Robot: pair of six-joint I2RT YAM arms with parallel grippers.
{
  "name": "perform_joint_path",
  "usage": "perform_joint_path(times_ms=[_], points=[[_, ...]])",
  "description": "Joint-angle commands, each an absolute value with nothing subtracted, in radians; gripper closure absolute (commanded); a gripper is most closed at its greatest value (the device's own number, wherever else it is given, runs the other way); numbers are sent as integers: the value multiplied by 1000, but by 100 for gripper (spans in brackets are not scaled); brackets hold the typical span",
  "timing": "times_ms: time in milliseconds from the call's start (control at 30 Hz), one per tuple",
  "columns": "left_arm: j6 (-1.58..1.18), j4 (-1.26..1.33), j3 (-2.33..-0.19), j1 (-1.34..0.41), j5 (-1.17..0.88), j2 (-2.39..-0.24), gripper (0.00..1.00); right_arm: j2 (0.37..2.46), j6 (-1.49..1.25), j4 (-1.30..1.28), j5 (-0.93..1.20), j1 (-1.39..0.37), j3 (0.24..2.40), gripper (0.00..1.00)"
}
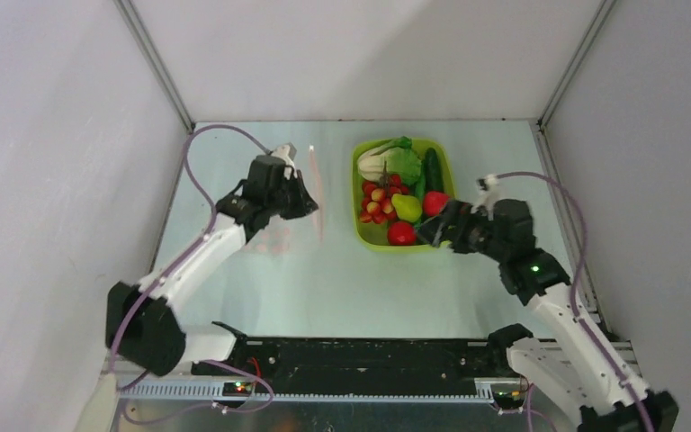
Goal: Place the food in the zip-top bag and seal the zipper
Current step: Pick up the zipper food storage bag at the center of the board, then open the zipper of the food storage bag.
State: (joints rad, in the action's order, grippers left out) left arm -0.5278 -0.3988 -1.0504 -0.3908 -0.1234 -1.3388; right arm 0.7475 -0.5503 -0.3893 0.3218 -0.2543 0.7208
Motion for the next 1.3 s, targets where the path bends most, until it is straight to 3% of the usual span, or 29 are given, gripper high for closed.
perform_joint_path(times_ms=[0, 200, 333, 1067, 1200, 1267], points=[[-619, -439, -960, -505, -64, -1162, 100, 816, -615, -185, 157, -551, 726, 0], [-657, -461, -880, -653, -37, -1019, 100, 983, -646, -96, -134, -832, 798, 0], [-662, -466, -879, -710, -32, -998, 100, 1084, -651, -91, -250, -920, 866, 0], [-603, -459, -876, -770, -37, -942, 100, 1420, -720, -92, -353, -993, 1067, 9], [-594, -469, -883, -772, -17, -920, 100, 1470, -743, -110, -334, -996, 1087, 19], [-590, -508, -904, -772, 28, -918, 100, 1486, -747, -103, -312, -996, 1089, 33]])
